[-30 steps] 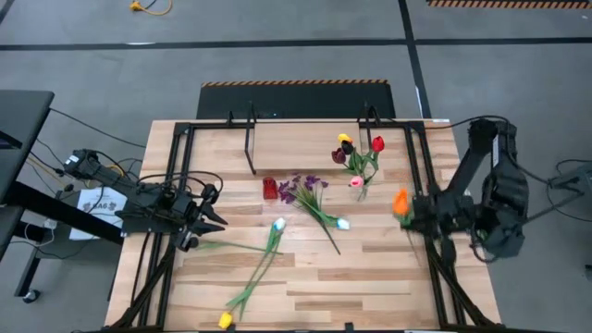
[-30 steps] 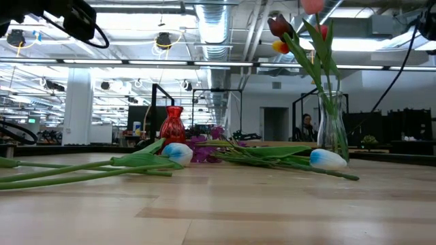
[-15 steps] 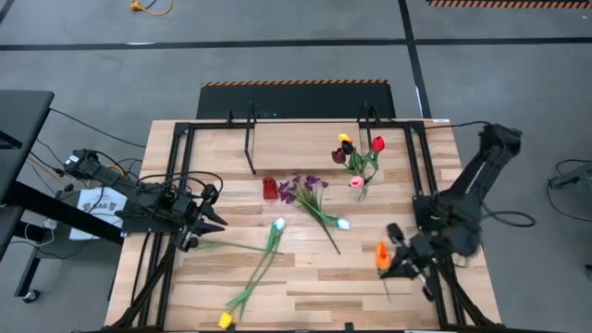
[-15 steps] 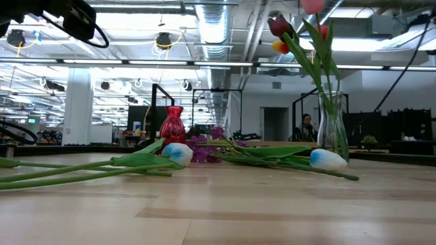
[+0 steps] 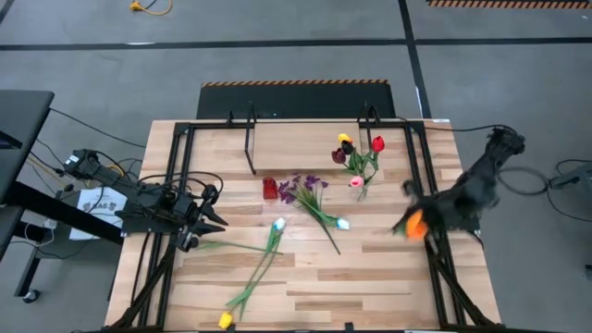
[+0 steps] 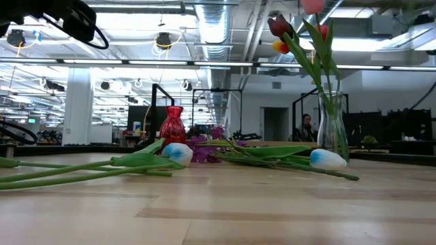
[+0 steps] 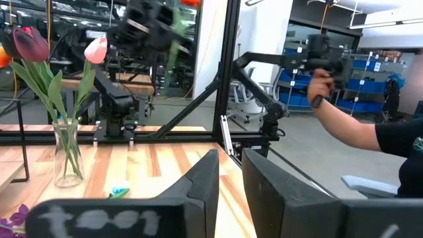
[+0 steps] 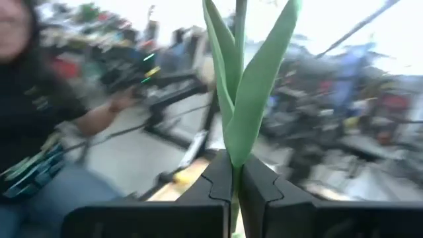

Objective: Pick and place flowers into a vace then onto a shelf
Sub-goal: Put the orange flower into the transparent vase

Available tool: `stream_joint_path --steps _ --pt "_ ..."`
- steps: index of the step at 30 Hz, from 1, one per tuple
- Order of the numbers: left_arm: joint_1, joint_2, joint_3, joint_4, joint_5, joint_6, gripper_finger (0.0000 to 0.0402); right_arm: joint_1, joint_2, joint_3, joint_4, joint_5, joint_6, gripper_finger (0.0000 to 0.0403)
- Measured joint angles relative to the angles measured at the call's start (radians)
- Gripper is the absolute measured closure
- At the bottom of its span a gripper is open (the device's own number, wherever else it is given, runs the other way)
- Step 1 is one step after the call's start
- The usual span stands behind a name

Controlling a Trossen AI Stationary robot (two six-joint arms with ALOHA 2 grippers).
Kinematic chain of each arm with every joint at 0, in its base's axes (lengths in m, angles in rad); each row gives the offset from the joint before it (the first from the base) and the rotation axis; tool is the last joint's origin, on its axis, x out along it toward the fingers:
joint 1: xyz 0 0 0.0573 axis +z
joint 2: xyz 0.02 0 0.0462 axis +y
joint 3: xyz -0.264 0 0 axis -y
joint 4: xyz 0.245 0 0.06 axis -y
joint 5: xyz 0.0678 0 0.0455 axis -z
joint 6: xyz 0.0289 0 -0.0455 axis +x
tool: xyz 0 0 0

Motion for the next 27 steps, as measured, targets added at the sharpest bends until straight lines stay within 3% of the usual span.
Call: stream_joint_path --steps 4,11,14,27 --pt "0.0 0.0 0.0 0.001 -0.005 0.0 0.0345 -0.008 -0.154 0.001 -0.084 0.105 -0.075 0.0403" --pt "0.0 0.015 0.0 0.008 -0.025 0.011 0.0345 -0.073 -0.294 0.0 -0.111 0.159 -0.196 0.0403" --pt "0.0 0.02 0.0 0.007 -0.052 0.022 0.0345 -0.115 -0.305 -0.008 -0.091 0.212 -0.2 0.0403" --pt "0.0 0.02 0.0 0.014 -0.061 0.022 0.0345 -0.301 -0.321 -0.116 0.04 0.201 -0.196 0.0403"
